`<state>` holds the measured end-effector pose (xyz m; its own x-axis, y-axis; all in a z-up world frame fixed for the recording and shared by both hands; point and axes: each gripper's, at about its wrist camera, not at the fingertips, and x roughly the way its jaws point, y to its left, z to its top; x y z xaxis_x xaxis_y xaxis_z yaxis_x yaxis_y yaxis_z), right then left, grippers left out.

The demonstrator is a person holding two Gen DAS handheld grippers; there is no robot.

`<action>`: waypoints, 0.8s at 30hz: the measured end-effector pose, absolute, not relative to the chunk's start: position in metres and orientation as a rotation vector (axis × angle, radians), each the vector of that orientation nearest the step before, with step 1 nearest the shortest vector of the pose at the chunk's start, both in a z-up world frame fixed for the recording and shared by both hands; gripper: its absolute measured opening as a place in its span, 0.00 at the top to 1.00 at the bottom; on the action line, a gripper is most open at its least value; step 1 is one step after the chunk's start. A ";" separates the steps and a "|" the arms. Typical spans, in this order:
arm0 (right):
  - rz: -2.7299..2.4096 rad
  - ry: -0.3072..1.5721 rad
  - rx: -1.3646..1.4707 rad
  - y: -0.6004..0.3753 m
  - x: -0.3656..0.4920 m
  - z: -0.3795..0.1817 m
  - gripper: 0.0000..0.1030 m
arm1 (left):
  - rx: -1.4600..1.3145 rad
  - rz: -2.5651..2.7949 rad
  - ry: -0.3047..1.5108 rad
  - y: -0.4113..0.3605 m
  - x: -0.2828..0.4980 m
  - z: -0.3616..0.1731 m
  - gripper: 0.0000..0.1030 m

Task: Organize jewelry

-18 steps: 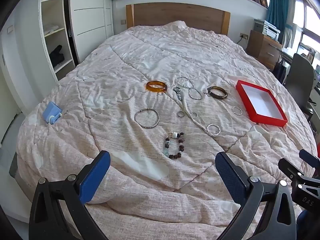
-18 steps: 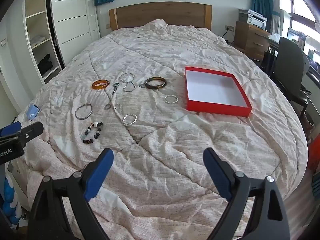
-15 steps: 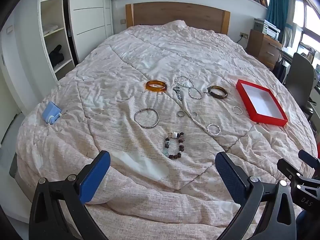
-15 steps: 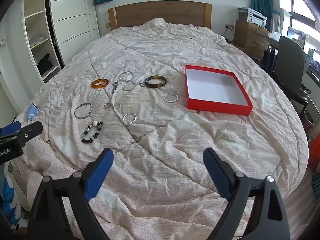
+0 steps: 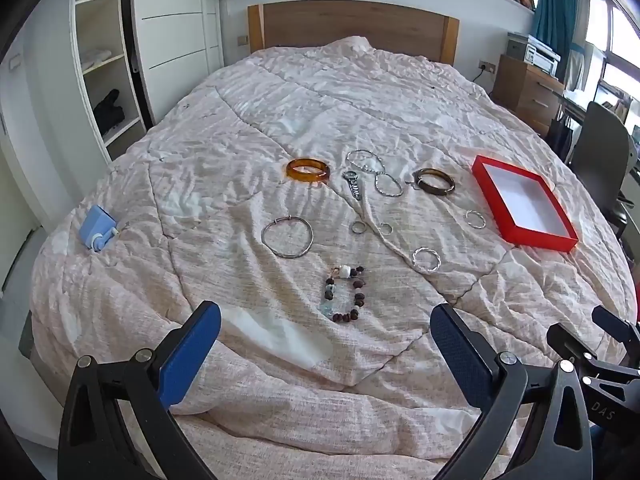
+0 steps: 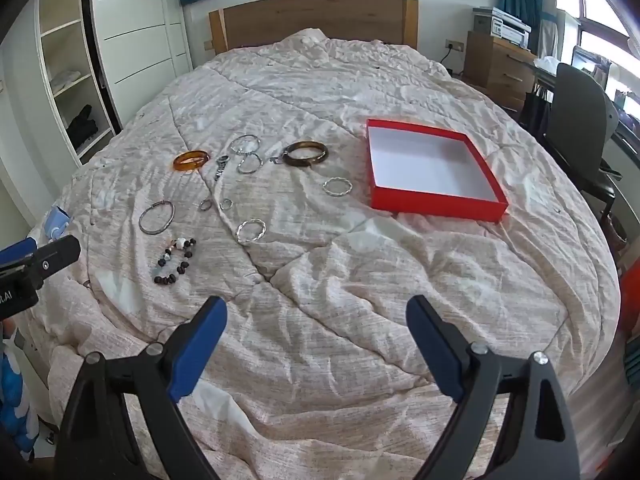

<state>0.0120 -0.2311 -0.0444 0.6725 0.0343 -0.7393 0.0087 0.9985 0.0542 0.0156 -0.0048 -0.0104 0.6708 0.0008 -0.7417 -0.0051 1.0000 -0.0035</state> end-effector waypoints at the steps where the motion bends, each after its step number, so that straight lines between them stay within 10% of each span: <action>1: 0.016 0.834 0.058 -0.231 0.013 -0.045 0.12 | -0.002 0.006 0.836 -0.005 0.016 -0.011 0.00; 24: 0.020 0.842 0.035 -0.224 0.014 -0.052 0.12 | 0.022 -0.013 0.851 -0.007 0.019 -0.022 0.00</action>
<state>0.0145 -0.2237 -0.0522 0.6658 0.0319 -0.7455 -0.0042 0.9992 0.0389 0.0190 -0.0073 -0.0221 0.6589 -0.0027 -0.7522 0.0203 0.9997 0.0142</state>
